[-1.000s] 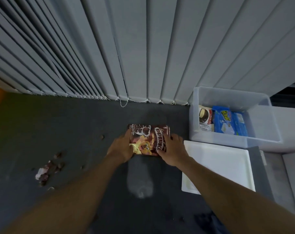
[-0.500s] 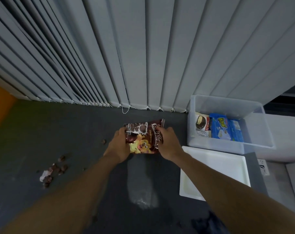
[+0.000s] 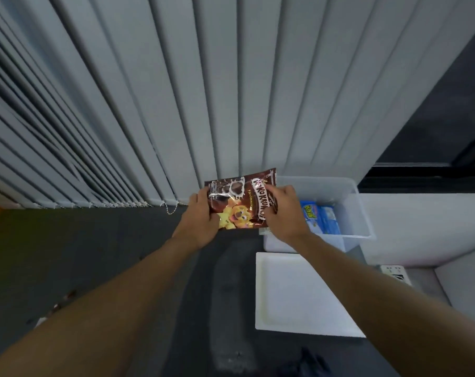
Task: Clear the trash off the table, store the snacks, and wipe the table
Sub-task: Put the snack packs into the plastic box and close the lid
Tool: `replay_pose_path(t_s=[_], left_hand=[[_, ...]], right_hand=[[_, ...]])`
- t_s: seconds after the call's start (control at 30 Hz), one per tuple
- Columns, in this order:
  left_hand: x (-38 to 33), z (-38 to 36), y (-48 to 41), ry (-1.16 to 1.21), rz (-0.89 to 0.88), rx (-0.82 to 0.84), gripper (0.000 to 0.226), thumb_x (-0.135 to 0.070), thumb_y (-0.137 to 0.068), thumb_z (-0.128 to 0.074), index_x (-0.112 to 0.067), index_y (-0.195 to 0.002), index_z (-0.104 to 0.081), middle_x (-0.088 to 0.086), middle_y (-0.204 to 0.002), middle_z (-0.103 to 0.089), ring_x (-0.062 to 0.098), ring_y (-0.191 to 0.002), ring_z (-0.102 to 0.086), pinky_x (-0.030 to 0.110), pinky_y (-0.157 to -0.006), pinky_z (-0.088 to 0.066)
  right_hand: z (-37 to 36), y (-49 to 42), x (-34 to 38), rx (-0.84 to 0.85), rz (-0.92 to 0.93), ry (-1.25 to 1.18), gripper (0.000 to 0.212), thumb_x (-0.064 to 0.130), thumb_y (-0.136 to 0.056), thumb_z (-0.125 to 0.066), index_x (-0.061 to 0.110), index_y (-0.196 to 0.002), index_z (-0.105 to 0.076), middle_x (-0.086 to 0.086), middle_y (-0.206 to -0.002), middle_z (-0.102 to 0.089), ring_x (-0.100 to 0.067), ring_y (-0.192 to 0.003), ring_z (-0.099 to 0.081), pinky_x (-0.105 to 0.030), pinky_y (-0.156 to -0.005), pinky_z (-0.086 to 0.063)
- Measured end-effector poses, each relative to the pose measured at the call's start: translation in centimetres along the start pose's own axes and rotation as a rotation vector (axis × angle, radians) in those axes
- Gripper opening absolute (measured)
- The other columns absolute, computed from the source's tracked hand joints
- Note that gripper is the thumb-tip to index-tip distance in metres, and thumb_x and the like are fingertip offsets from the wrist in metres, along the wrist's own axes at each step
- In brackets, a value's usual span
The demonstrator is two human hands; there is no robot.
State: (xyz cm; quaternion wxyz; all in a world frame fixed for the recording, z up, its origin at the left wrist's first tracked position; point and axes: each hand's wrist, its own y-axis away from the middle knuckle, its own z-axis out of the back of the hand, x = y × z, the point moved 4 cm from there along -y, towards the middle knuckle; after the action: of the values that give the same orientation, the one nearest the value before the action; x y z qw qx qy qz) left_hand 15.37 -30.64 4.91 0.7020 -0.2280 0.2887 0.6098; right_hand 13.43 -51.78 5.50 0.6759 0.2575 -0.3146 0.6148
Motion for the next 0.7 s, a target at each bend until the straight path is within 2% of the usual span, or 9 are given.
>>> replay_pose_path(t_s=[0.1, 0.27, 0.33, 0.43, 0.5, 0.6, 0.7], left_hand=[[-3.9, -2.0, -1.3, -0.004, -0.076, 0.038, 0.064, -0.006, -0.09, -0.051, -0.016, -0.15, -0.029, 0.002, -0.122, -0.039, 0.017, -0.108, -0.047, 0.027, -0.096, -0.038], [-8.5, -5.7, -2.9, -0.01, -0.137, 0.13, 0.062, -0.005, -0.091, -0.05, -0.015, -0.148, -0.03, 0.008, -0.122, -0.042, 0.02, -0.102, -0.05, 0.033, -0.097, -0.043], [-9.8, -7.2, -3.6, -0.015, -0.152, 0.16, 0.061, -0.003, -0.09, -0.05, -0.015, -0.147, -0.03, 0.007, -0.12, -0.041, 0.02, -0.102, -0.051, 0.031, -0.094, -0.043], [-11.0, -9.2, -4.6, -0.045, -0.148, 0.213, 0.059, -0.003, -0.091, -0.051, -0.014, -0.146, -0.032, 0.007, -0.119, -0.04, 0.022, -0.102, -0.052, 0.03, -0.088, -0.044], [-11.5, -10.5, -5.2, -0.076, -0.154, 0.252, 0.056, -0.004, -0.091, -0.051, -0.013, -0.144, -0.034, 0.008, -0.118, -0.041, 0.025, -0.101, -0.054, 0.03, -0.085, -0.044], [-11.2, -12.0, -5.9, -0.139, -0.154, 0.314, 0.049, -0.008, -0.091, -0.052, -0.01, -0.138, -0.04, 0.009, -0.115, -0.044, 0.028, -0.101, -0.056, 0.031, -0.081, -0.044], [-10.5, -12.7, -6.5, -0.253, -0.174, 0.331, 0.041, -0.016, -0.091, -0.054, -0.009, -0.131, -0.045, 0.01, -0.112, -0.046, 0.029, -0.104, -0.056, 0.035, -0.083, -0.047]], right_hand=[[3.6, -0.2, -2.1, -0.07, -0.036, 0.006, 0.05, 0.009, -0.098, -0.055, 0.016, -0.146, -0.043, -0.007, -0.128, -0.042, -0.012, -0.108, -0.05, -0.019, -0.092, -0.045], [8.2, -0.4, -5.4, -0.143, -0.11, 0.02, 0.051, -0.002, -0.094, -0.051, 0.014, -0.142, -0.049, -0.007, -0.122, -0.043, -0.02, -0.102, -0.054, -0.028, -0.095, -0.049], [9.3, -0.5, -6.6, -0.154, -0.125, 0.038, 0.048, 0.0, -0.094, -0.051, 0.012, -0.141, -0.05, -0.01, -0.124, -0.044, -0.019, -0.103, -0.052, -0.025, -0.092, -0.046], [10.4, -0.7, -8.5, -0.162, -0.142, 0.074, 0.04, 0.014, -0.097, -0.055, 0.013, -0.137, -0.053, -0.01, -0.125, -0.046, -0.019, -0.107, -0.053, -0.019, -0.086, -0.039], [10.5, -0.8, -9.7, -0.144, -0.186, 0.078, 0.038, 0.017, -0.098, -0.055, 0.015, -0.136, -0.054, -0.01, -0.127, -0.047, -0.022, -0.11, -0.055, -0.018, -0.083, -0.038], [10.1, -1.2, -11.6, -0.069, -0.248, 0.106, 0.037, 0.012, -0.095, -0.052, 0.017, -0.131, -0.058, -0.01, -0.122, -0.05, -0.026, -0.107, -0.056, -0.022, -0.081, -0.04], [9.2, -1.8, -12.7, 0.03, -0.246, 0.153, 0.036, 0.008, -0.088, -0.052, 0.018, -0.12, -0.065, -0.011, -0.118, -0.056, -0.028, -0.107, -0.056, -0.028, -0.085, -0.046]])
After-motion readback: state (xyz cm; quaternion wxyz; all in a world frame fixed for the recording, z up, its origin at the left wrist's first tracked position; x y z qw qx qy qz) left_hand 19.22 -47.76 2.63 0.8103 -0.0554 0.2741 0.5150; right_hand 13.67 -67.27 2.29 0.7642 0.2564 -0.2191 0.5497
